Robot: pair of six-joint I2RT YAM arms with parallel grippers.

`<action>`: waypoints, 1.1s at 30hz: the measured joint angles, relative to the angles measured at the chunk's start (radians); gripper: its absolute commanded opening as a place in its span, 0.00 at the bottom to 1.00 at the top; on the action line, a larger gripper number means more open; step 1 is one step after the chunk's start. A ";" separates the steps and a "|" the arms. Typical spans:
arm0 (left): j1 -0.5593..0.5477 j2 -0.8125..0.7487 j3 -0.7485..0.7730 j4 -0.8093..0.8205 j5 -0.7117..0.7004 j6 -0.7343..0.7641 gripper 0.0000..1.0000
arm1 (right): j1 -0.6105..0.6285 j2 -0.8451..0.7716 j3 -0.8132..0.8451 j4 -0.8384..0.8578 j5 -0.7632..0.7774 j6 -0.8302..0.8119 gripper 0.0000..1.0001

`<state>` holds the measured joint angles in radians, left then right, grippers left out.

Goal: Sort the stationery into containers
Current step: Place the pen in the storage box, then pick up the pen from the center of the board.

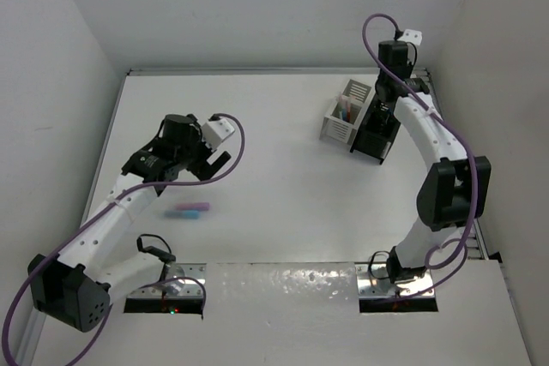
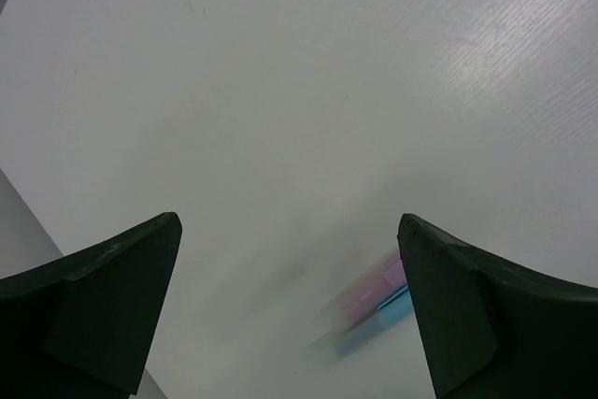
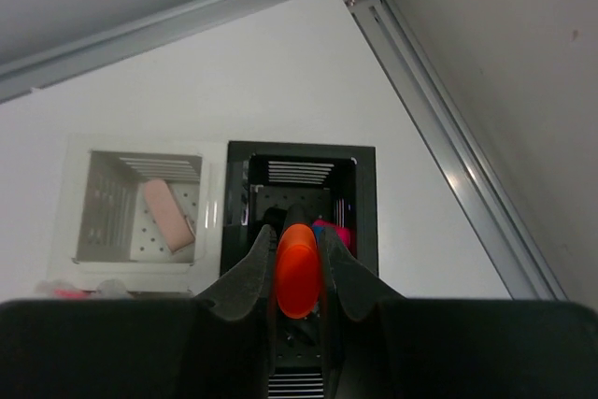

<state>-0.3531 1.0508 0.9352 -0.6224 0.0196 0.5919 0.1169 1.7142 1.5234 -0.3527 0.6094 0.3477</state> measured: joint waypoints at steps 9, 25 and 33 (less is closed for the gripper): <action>0.027 -0.005 -0.025 0.000 -0.003 0.006 1.00 | -0.033 0.061 -0.065 0.082 -0.043 0.018 0.00; 0.222 0.034 -0.181 -0.116 -0.014 0.364 0.57 | -0.063 0.101 -0.061 0.034 -0.222 0.048 0.65; 0.323 0.149 -0.203 -0.211 0.034 0.655 0.66 | 0.028 -0.042 -0.078 0.022 -0.275 -0.016 0.66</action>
<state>-0.0296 1.1999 0.7326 -0.8337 0.0536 1.2469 0.1452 1.6718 1.4452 -0.3309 0.3340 0.3317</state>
